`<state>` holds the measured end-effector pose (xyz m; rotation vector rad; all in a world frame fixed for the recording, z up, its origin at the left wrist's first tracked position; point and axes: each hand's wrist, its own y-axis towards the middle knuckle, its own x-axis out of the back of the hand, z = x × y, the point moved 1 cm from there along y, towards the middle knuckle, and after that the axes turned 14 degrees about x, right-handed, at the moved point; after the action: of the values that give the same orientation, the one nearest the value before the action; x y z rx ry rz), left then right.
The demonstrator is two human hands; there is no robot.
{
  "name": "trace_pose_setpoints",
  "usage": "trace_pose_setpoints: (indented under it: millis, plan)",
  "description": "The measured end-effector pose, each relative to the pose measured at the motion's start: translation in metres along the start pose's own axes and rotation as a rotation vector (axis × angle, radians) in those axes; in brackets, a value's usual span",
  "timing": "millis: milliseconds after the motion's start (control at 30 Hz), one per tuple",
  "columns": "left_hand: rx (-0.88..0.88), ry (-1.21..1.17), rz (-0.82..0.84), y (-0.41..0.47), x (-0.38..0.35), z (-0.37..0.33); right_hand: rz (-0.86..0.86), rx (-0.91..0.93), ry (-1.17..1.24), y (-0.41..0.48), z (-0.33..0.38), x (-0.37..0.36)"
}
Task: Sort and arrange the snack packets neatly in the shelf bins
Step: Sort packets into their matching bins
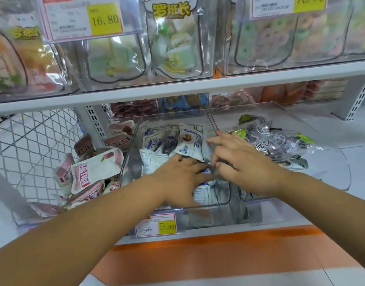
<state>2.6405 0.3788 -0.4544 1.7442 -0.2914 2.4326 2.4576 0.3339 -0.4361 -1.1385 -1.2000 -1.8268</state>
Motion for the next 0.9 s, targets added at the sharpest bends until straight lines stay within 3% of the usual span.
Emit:
trace_pose_setpoints:
  millis: [133, 367, 467, 533, 600, 633, 700, 800, 900]
  plan:
    - [0.018, 0.058, 0.122, 0.005, -0.005, 0.001, 0.008, 0.004, 0.015, -0.002, 0.0, 0.002]
    - [0.047, 0.084, 0.134, -0.025, -0.001, 0.025, 0.006, 0.002, 0.025, -0.002, 0.0, 0.002]
    - [0.188, -0.306, 0.159, -0.03, 0.018, 0.029, 0.009, 0.008, 0.012, -0.002, 0.0, 0.001]
    - [0.309, -0.632, 0.046, -0.024, 0.033, 0.035, -0.007, 0.007, 0.022, -0.003, -0.001, 0.0]
    - [0.375, -0.549, -0.15, -0.008, 0.04, 0.041, -0.024, 0.009, 0.021, -0.002, -0.002, -0.003]
    - [0.399, -0.439, -0.131, 0.004, 0.038, 0.043, -0.03, 0.007, 0.017, -0.001, -0.002, -0.004]
    - [0.463, -0.292, 0.082, 0.025, 0.027, 0.038, -0.035, 0.006, 0.013, 0.0, -0.003, -0.005]
    - [0.46, -0.289, 0.335, 0.041, 0.014, 0.026, -0.027, 0.009, 0.001, -0.001, -0.002, -0.005]
    - [0.332, -0.358, 0.407, 0.028, 0.01, 0.021, -0.018, 0.006, -0.004, -0.001, -0.001, -0.005]
